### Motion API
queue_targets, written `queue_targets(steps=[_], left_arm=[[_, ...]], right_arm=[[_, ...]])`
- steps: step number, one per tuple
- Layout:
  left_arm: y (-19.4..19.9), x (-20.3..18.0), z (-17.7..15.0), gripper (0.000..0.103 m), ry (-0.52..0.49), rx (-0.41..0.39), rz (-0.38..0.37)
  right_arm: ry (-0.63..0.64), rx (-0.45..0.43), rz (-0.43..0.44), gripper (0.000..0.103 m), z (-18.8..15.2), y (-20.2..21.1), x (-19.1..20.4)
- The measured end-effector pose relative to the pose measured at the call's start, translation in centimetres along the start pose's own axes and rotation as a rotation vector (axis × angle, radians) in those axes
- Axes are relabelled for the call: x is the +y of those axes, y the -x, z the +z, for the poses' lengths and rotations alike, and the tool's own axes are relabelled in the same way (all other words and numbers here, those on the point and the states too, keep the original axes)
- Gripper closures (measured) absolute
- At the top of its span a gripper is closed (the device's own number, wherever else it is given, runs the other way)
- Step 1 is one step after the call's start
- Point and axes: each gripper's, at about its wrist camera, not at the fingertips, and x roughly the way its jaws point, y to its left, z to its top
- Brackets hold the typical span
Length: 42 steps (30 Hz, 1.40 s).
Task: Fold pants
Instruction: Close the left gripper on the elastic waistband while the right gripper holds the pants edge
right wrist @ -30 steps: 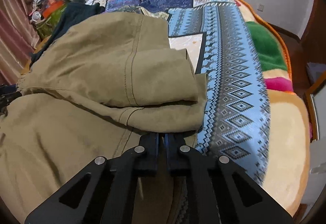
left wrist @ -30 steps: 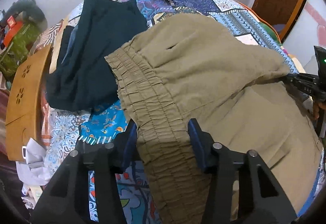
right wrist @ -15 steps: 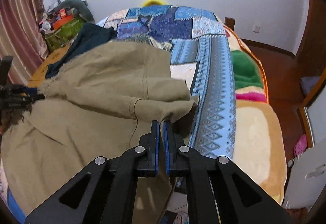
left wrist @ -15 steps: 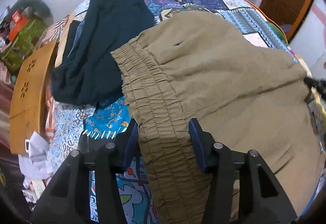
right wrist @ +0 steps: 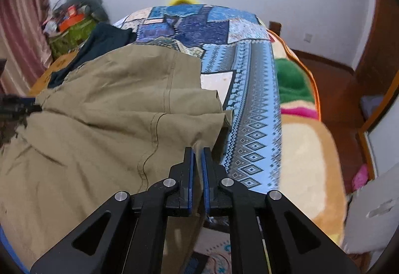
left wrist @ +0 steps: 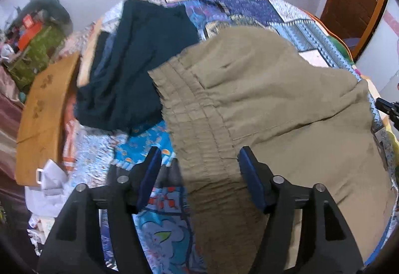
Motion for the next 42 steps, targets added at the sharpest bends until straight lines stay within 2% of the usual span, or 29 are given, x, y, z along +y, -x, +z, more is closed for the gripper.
queue_targets(steps=[2, 5, 7, 9, 11, 15, 19, 26, 27, 30, 33, 36, 37, 38, 39, 42], left_arm=[[0.8, 0.3, 0.2, 0.034, 0.002, -0.022, 0.015], [0.9, 1.2, 0.8, 0.033, 0.032, -0.021, -0.005], [0.6, 1.9, 1.4, 0.032, 0.050, -0.011, -0.015], [-0.2, 2.4, 2.2, 0.032, 0.069, 0.007, -0.026], [-1.1, 2.7, 2.7, 0.030, 0.082, 0.030, -0.047], [-2.9, 2.9, 3.4, 0.029, 0.106, 0.073, -0.079], [-4.5, 2.4, 3.7, 0.026, 0.110, 0.109, -0.118], [-5.6, 1.4, 3.5, 0.025, 0.070, 0.122, -0.120], [-5.6, 1.4, 3.5, 0.026, 0.070, 0.120, -0.120], [-5.3, 0.9, 3.5, 0.036, 0.039, 0.108, -0.114], [-4.9, 0.3, 3.5, 0.047, -0.012, 0.081, -0.056], [-4.4, 0.4, 3.5, 0.055, -0.026, 0.062, -0.030], [-4.1, 0.5, 3.6, 0.067, -0.025, 0.052, -0.014], [-3.9, 0.7, 3.6, 0.076, -0.025, 0.043, 0.033], [-3.9, 1.2, 3.7, 0.090, -0.016, 0.040, 0.076], [-4.0, 3.0, 3.3, 0.093, 0.041, 0.058, 0.079]], right_arm=[[0.014, -0.007, -0.005, 0.097, 0.2, 0.6, -0.2], [-0.022, -0.022, 0.013, 0.095, 0.7, 1.3, -1.1], [-0.066, -0.040, 0.027, 0.089, 1.4, 1.4, -1.9], [-0.086, -0.054, 0.030, 0.078, 2.1, 1.1, -2.5], [-0.090, -0.060, 0.027, 0.072, 2.5, 0.7, -2.6], [-0.093, -0.041, 0.044, 0.064, 3.5, -1.1, -3.0], [-0.078, 0.013, 0.046, 0.064, 4.2, -3.9, -3.3], [-0.095, 0.102, 0.138, 0.064, 4.6, -7.6, -3.7], [-0.097, 0.115, 0.152, 0.071, 4.5, -8.0, -3.6], [-0.047, 0.127, 0.125, 0.087, 4.3, -8.4, -3.0], [0.000, 0.125, 0.104, 0.094, 3.9, -8.1, -2.7], [0.016, 0.100, 0.090, 0.097, 3.9, -7.4, -2.7], [0.020, 0.085, 0.082, 0.097, 4.0, -7.1, -2.7], [0.025, 0.071, 0.073, 0.098, 4.1, -6.8, -2.7], [0.033, 0.051, 0.061, 0.098, 4.2, -6.3, -2.6], [0.036, 0.037, 0.046, 0.098, 4.4, -5.8, -2.7]])
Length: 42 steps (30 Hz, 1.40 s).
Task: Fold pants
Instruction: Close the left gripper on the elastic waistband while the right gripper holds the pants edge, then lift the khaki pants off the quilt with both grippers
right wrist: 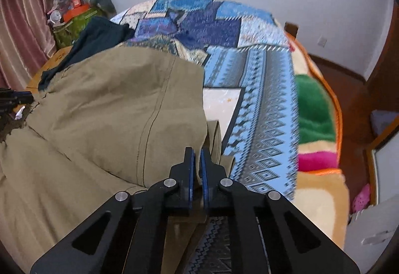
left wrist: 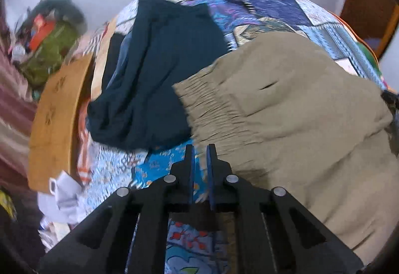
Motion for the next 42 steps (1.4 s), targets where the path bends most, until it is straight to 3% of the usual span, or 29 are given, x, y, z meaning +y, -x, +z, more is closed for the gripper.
queue_targets(steps=[5, 8, 12, 16, 18, 20, 23, 27, 29, 32, 39, 42], left_arm=[[0.9, 0.1, -0.6, 0.092, 0.007, 0.009, -0.068], [1.2, -0.4, -0.1, 0.082, 0.001, -0.003, -0.045], [0.9, 0.4, 0.5, 0.055, 0.044, 0.003, -0.010], [2.2, 1.4, 0.5, 0.030, 0.102, -0.050, -0.033], [3.0, 1.4, 0.6, 0.022, 0.113, -0.074, -0.064], [3.5, 1.0, 0.7, 0.021, 0.106, -0.087, -0.081], [2.7, -0.3, 0.9, 0.013, 0.064, -0.056, -0.122], [-0.3, -1.8, 0.7, 0.014, 0.031, 0.033, -0.134], [-1.7, -1.9, 0.5, 0.025, 0.040, 0.064, -0.111], [-2.2, -1.6, 0.2, 0.026, 0.052, 0.062, -0.115], [-2.2, -0.9, -0.1, 0.026, 0.061, 0.031, -0.029], [-2.0, 0.2, 0.0, 0.026, 0.108, 0.043, -0.093]], right_arm=[[0.014, 0.022, -0.026, 0.098, -0.3, -0.6, 0.3], [-0.011, 0.018, -0.023, 0.098, -0.2, -0.4, 0.2], [-0.028, 0.011, -0.015, 0.098, -0.2, 0.3, 0.1], [-0.025, 0.018, -0.010, 0.098, -0.3, 0.6, 0.1], [-0.029, 0.019, -0.008, 0.098, -0.3, 0.4, 0.1], [-0.039, 0.015, -0.006, 0.098, -0.4, 0.4, 0.0], [-0.052, 0.008, -0.005, 0.098, -0.4, 0.4, 0.0], [-0.051, 0.008, -0.010, 0.098, -0.4, 0.4, 0.1], [-0.034, 0.009, -0.016, 0.098, -0.4, 0.5, 0.2], [-0.006, 0.003, -0.034, 0.098, -0.4, 0.8, 0.4], [-0.010, 0.014, -0.112, 0.102, -0.3, 0.3, -0.2], [-0.056, 0.041, -0.054, 0.102, -0.5, 0.2, -1.4]])
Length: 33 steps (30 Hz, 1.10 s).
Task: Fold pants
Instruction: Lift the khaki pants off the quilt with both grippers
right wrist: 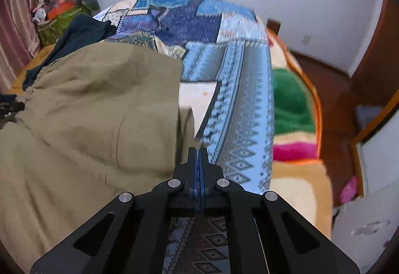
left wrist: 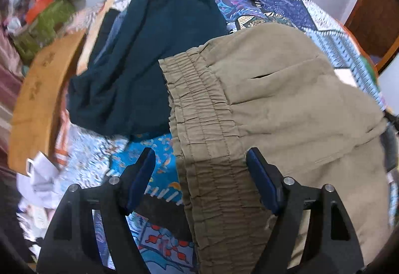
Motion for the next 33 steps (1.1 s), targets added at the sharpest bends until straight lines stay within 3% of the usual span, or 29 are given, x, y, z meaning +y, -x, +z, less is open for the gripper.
queue_targets(steps=[7, 10, 12, 17, 23, 33], left_arm=[[2.5, -0.2, 0.9, 0.026, -0.023, -0.078, 0.002], [3.4, -0.4, 1.8, 0.025, -0.028, -0.113, -0.006], [3.7, -0.5, 2.6, 0.024, -0.035, -0.132, -0.001], [3.7, -0.1, 4.9, 0.023, -0.039, -0.164, 0.010], [1.8, 1.1, 7.4, 0.022, -0.018, -0.155, 0.011], [-5.0, 3.1, 9.5, 0.023, 0.038, -0.030, -0.020]], right_arm=[[0.002, -0.057, 0.026, 0.096, 1.6, 2.0, 0.2], [0.002, -0.101, 0.049, 0.081, 3.4, 2.7, 0.8], [0.003, -0.130, 0.059, 0.064, 4.3, 2.9, 1.3], [0.007, -0.190, 0.088, 0.050, 7.6, 2.3, 2.3], [0.024, -0.160, 0.098, 0.050, 10.8, -1.4, 3.2], [-0.015, -0.041, 0.110, 0.050, 13.8, -9.6, 1.9]])
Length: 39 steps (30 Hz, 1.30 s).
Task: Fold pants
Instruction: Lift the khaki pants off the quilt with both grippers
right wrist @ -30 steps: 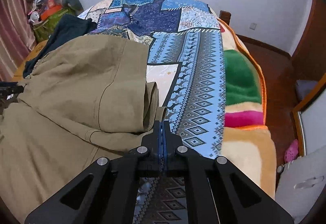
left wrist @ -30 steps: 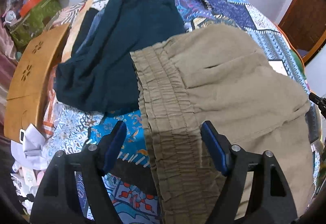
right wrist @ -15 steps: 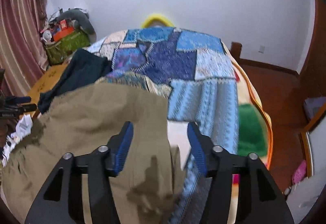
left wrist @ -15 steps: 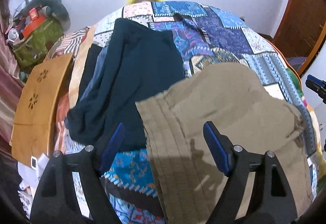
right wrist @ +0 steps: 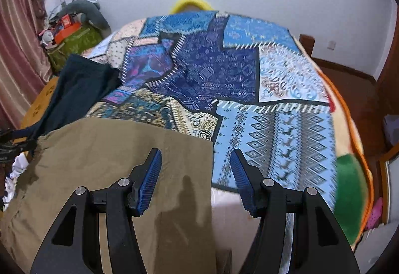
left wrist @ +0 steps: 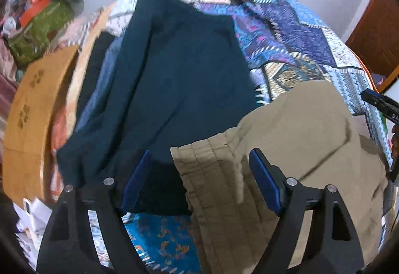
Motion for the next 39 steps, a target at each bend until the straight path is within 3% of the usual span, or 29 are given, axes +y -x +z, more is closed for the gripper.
queue_targets(steps=[5, 8, 10, 13, 15, 17, 23, 33, 39], left_arm=[[-2.0, 0.4, 0.0, 0.023, 0.029, 0.039, -0.032], [-2.4, 0.3, -0.1, 0.031, 0.028, 0.041, -0.061], [-2.4, 0.2, -0.2, 0.037, 0.030, 0.046, -0.087], [-2.4, 0.0, -0.3, 0.039, 0.026, 0.038, -0.085], [-2.3, 0.0, -0.3, 0.044, 0.032, 0.033, -0.083], [-1.9, 0.0, -0.4, 0.050, 0.032, 0.024, -0.078], [0.9, -1.2, -0.1, 0.057, -0.037, -0.047, -0.015], [10.4, -3.0, 1.3, 0.059, -0.063, -0.224, -0.059], [14.3, -4.6, -0.9, 0.059, -0.131, -0.252, -0.052]], right_arm=[[-0.036, 0.086, 0.028, 0.050, 1.1, -4.6, -0.2], [-0.060, 0.152, 0.040, 0.050, 1.1, -7.1, -0.1], [-0.087, 0.144, 0.060, 0.052, 0.8, -7.6, -0.2], [-0.121, 0.125, 0.082, 0.067, 0.4, -7.4, -0.3], [-0.113, 0.129, 0.066, 0.086, 0.3, -7.4, -0.3], [-0.099, 0.131, 0.058, 0.090, 0.2, -6.9, -0.2], [-0.003, 0.019, 0.002, 0.093, 0.6, -2.5, 0.9], [0.018, -0.252, -0.036, 0.093, 4.9, 10.0, 1.0], [0.041, -0.310, -0.026, 0.093, 2.8, 15.7, 1.8]])
